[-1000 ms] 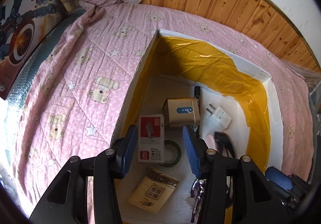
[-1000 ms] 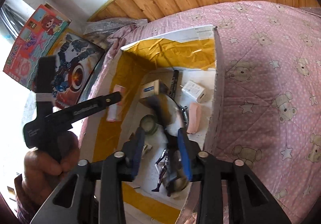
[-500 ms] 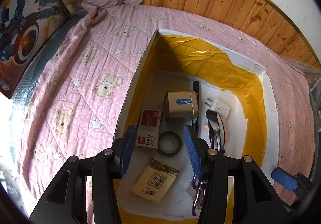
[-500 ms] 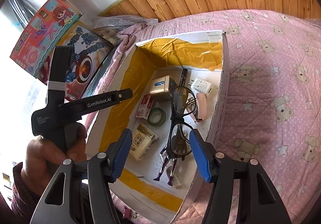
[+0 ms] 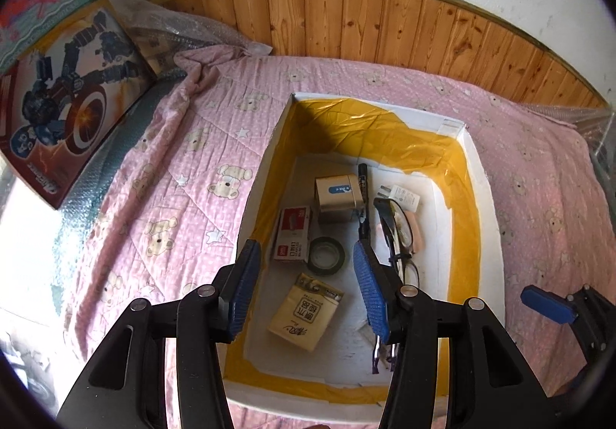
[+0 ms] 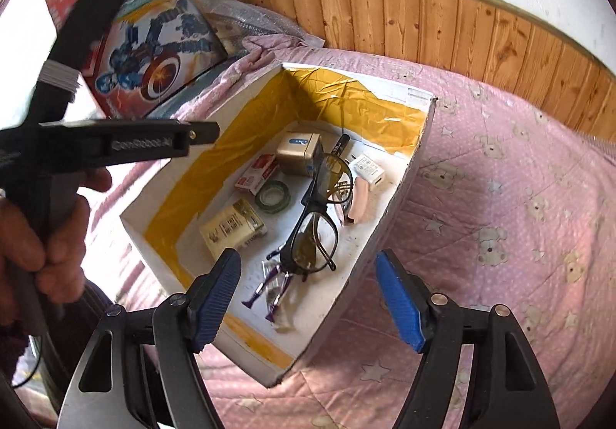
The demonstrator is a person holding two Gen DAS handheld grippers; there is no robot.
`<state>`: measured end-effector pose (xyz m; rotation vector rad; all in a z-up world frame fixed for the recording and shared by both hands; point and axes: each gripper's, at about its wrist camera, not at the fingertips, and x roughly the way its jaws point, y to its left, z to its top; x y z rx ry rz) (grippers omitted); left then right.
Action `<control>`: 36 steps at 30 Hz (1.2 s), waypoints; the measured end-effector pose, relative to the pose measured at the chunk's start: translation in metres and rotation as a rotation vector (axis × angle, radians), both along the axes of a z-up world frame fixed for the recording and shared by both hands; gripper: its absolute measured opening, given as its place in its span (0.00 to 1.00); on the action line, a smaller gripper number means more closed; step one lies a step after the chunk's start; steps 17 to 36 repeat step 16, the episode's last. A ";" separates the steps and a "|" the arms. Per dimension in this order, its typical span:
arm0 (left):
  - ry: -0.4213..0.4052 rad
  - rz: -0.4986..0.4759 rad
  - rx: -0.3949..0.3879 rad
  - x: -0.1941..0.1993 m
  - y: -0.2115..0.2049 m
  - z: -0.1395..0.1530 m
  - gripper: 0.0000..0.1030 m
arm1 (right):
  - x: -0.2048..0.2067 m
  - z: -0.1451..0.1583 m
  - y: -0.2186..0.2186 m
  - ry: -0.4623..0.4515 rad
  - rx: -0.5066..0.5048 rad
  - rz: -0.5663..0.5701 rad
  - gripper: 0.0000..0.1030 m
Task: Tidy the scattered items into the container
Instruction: 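Open both tools to drop the staples box and glasses into the box, then withdraw both open tools from above the box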
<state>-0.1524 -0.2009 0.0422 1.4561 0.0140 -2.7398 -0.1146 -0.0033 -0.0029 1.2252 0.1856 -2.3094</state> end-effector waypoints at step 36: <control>0.122 0.060 0.056 0.089 0.013 0.034 0.62 | 0.037 -0.002 0.004 0.074 0.090 0.070 0.72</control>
